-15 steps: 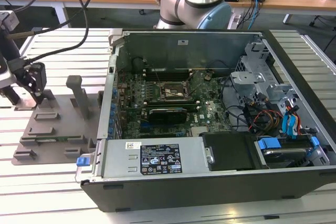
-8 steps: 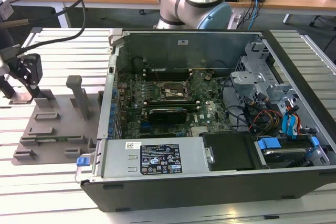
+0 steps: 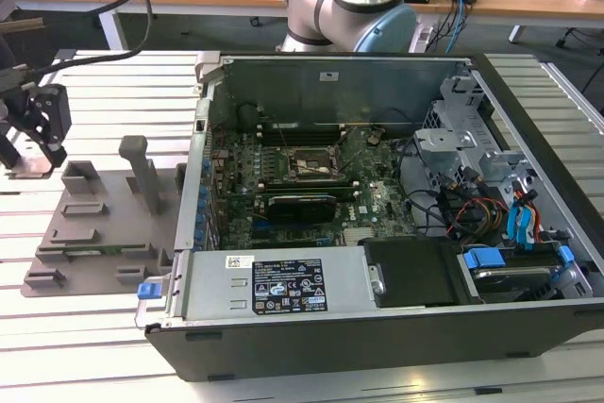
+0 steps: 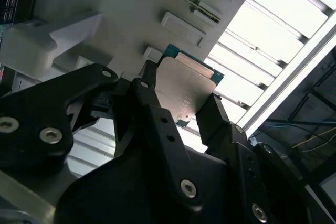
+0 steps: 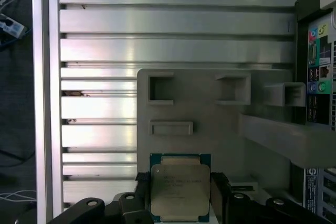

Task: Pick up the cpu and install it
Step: 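Pick up the cpu and move it towards the insertion slot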

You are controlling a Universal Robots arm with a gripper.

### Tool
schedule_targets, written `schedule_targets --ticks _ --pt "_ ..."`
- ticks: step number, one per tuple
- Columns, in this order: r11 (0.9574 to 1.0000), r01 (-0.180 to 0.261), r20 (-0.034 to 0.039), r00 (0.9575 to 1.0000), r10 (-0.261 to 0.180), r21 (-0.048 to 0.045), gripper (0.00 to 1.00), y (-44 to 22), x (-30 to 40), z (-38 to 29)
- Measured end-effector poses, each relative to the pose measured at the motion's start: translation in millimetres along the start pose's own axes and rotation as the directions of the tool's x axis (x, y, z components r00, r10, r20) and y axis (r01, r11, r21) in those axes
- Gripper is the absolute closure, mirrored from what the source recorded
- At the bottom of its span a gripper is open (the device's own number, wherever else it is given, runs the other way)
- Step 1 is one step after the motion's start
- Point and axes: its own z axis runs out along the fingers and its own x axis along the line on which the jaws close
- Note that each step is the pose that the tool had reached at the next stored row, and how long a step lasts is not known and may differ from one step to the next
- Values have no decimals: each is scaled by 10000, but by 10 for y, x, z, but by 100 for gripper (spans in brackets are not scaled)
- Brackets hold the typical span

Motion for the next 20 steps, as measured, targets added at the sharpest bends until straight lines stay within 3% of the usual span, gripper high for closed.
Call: schedule_targets --ticks 15,20 --pt "10000 0 0 10000 0 1 45 -9 -11 -378" --pt "10000 0 2 10000 0 0 45 -11 -13 -446"
